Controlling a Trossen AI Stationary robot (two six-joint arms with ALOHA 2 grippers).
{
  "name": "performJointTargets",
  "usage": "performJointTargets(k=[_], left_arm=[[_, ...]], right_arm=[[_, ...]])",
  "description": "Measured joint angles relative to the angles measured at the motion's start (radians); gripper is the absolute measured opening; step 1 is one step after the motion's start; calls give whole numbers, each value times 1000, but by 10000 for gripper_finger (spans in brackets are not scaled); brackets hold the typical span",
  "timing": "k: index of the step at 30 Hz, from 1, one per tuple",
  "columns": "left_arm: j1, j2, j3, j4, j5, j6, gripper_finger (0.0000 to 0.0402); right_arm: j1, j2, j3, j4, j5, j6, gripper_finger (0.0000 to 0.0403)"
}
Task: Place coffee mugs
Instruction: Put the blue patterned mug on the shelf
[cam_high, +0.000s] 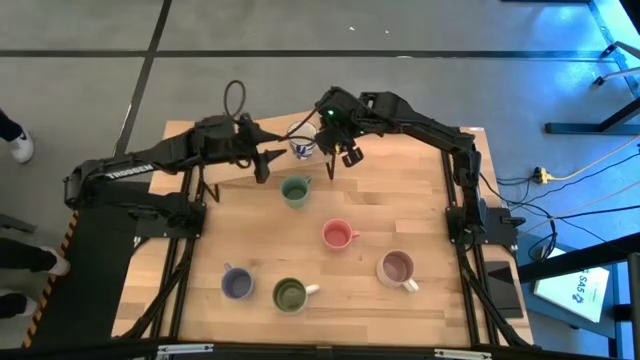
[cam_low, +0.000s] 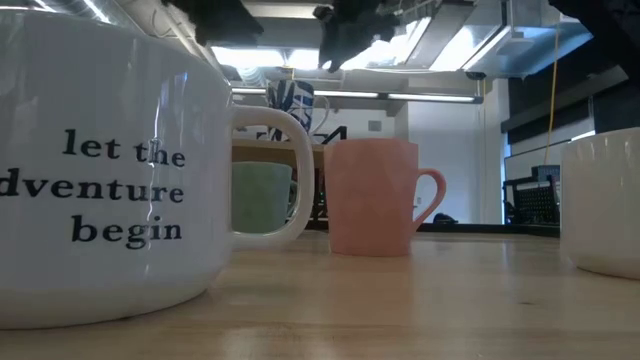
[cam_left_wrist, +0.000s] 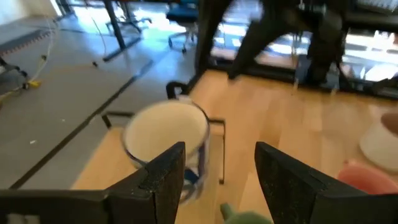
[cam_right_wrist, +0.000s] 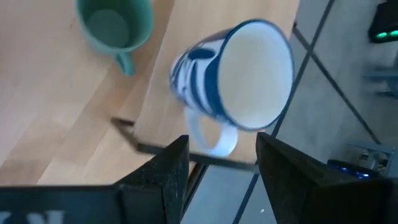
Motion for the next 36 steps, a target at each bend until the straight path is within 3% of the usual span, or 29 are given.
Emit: performJointTargets(k=[5, 12, 15, 20, 22, 36], left_arm=[[3, -39, 39, -3, 0, -3, 188], [3, -80, 52, -9, -11, -47, 188], [3, -80, 52, -12, -11, -55, 188], [3, -80, 52, -36, -12, -62, 188], [3, -80, 52, -37, -12, -78, 188], [3, -80, 52, -43, -13, -81, 188]], right_arm=[[8, 0, -48, 125, -73, -49, 172], [28, 0, -79, 192, -75, -62, 164], [48, 1, -91, 216, -83, -77, 133], [100, 1, -91, 212, -105, -83, 32], [109, 1, -91, 202, -110, -81, 9], [87, 90, -92, 179, -79, -56, 2]])
